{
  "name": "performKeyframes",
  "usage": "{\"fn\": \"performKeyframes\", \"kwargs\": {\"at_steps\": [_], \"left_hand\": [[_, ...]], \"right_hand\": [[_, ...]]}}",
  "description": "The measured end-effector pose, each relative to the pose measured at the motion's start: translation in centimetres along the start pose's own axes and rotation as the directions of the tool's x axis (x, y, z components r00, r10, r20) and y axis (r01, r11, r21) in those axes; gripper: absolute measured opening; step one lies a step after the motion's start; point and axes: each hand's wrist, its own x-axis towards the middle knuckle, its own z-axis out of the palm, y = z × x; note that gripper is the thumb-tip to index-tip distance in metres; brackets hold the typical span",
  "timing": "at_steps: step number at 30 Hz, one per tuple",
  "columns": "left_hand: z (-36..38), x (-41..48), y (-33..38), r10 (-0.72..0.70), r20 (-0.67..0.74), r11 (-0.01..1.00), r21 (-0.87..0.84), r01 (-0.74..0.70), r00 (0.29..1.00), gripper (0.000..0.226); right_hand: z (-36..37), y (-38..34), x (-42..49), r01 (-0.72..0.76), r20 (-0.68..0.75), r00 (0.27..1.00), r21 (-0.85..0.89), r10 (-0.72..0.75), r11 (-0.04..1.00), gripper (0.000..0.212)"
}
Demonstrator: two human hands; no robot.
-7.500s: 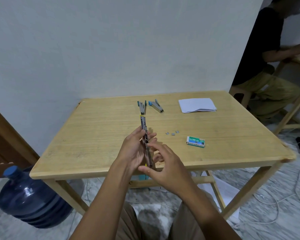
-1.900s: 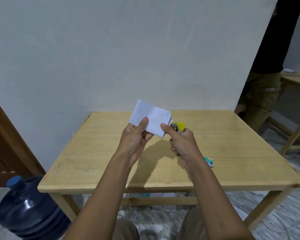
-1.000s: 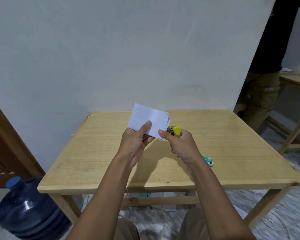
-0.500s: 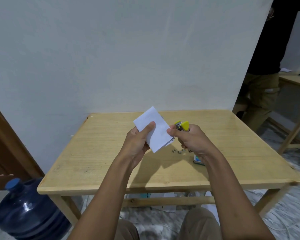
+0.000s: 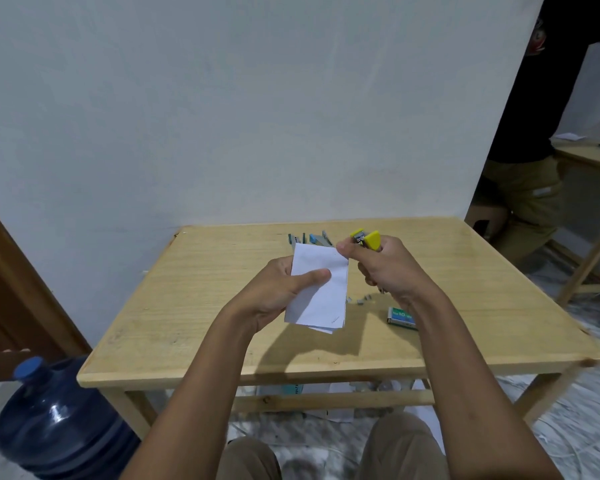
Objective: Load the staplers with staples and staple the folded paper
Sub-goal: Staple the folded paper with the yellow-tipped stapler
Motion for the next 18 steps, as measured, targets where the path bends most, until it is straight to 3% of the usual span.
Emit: {"fn": "performKeyframes", "kwargs": {"at_steps": [11,13,16,18], "left_hand": [[0.0,0.2,-0.2,0.013,-0.03,0.997,0.071,-0.011,0.999,0.023],[0.0,0.6,-0.6,0.024,-0.111,1.0,-0.016,-0.026,0.994,0.024],[-0.1,1.0,-1.8,-0.041,-0.347,0.986,-0.166,-0.018,0.937,0.031],[0.0,0.8,-2.7,-0.099,-0.363,0.972,-0.234,0.013,0.926,0.047]], "right_hand": [[-0.6,1.6,-0.1,-0.051,0.039,0.998,0.092,0.048,0.994,0.004],[-0.4,1.9,0.2,-0.057,-0.028,0.998,0.112,0.06,0.992,0.005],[0.2,2.5,0.6,-0.085,-0.213,0.967,0.252,0.141,0.964,0.004],[0.7,2.9,0.7,-0.087,-0.301,0.929,0.39,0.215,0.917,0.005]]}}
